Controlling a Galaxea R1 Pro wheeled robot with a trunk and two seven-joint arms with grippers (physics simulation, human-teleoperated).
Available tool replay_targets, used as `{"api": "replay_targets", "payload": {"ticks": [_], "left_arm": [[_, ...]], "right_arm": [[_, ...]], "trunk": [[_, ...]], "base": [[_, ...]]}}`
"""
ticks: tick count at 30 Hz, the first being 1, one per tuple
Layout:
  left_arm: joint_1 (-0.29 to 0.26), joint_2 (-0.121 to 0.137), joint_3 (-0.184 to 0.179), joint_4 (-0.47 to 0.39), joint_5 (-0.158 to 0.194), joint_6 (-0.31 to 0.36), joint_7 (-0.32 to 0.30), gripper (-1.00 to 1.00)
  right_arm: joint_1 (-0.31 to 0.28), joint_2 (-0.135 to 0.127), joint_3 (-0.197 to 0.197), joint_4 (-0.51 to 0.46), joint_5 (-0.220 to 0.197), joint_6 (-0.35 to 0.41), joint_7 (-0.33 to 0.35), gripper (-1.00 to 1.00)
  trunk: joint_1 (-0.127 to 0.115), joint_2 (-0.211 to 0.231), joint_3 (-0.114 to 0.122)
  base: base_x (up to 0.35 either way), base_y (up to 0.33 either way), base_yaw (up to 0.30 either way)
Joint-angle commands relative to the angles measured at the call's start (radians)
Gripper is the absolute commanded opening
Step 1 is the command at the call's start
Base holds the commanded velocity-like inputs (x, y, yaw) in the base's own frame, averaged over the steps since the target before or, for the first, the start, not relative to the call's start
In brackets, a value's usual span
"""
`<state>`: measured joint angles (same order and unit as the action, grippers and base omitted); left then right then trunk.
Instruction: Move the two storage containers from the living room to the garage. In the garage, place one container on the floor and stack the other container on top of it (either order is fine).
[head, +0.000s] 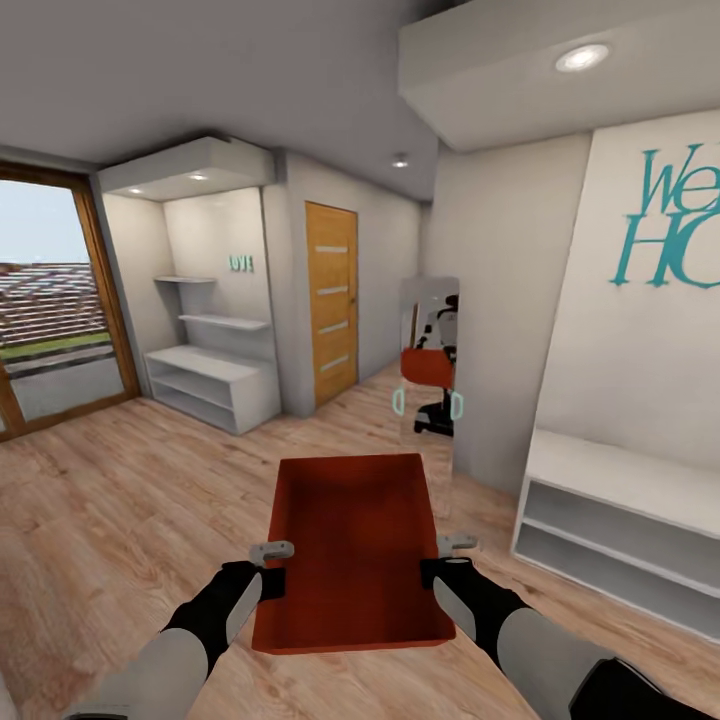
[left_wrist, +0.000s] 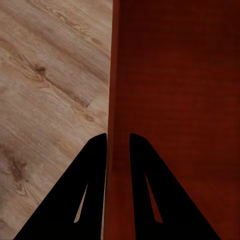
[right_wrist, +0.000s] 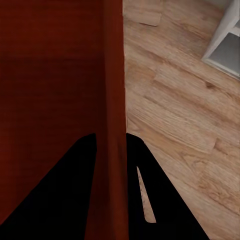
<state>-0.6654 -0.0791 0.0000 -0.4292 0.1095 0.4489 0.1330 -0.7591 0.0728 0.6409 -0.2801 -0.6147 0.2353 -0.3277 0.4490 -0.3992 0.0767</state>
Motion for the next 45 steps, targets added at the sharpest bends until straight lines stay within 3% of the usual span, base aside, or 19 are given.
{"api": "replay_targets", "payload": {"ticks": [1,15,45], "left_arm": [[0.001,0.028,-0.006,0.0,-0.02,0.008,0.023,-1.0],[0.001,0.028,-0.006,0.0,-0.02,0.008,0.023,-1.0],[0.001,0.028,-0.006,0.0,-0.019,0.008,0.023,-1.0]], "right_arm": [[-0.002,-0.001,-0.018,-0.005,0.003,0.004,-0.007,-1.0],[-0.002,-0.002,-0.018,-0.005,0.003,0.004,-0.006,-1.0],[-0.002,-0.002,-0.018,-0.005,0.003,0.004,-0.007,-1.0]], "trunk": [[0.001,-0.001,0.0],[0.001,-0.001,0.0],[0.001,-0.001,0.0]], "base": [[0.323,0.0,0.267],[0.323,0.0,0.252],[0.323,0.0,0.01]]}}
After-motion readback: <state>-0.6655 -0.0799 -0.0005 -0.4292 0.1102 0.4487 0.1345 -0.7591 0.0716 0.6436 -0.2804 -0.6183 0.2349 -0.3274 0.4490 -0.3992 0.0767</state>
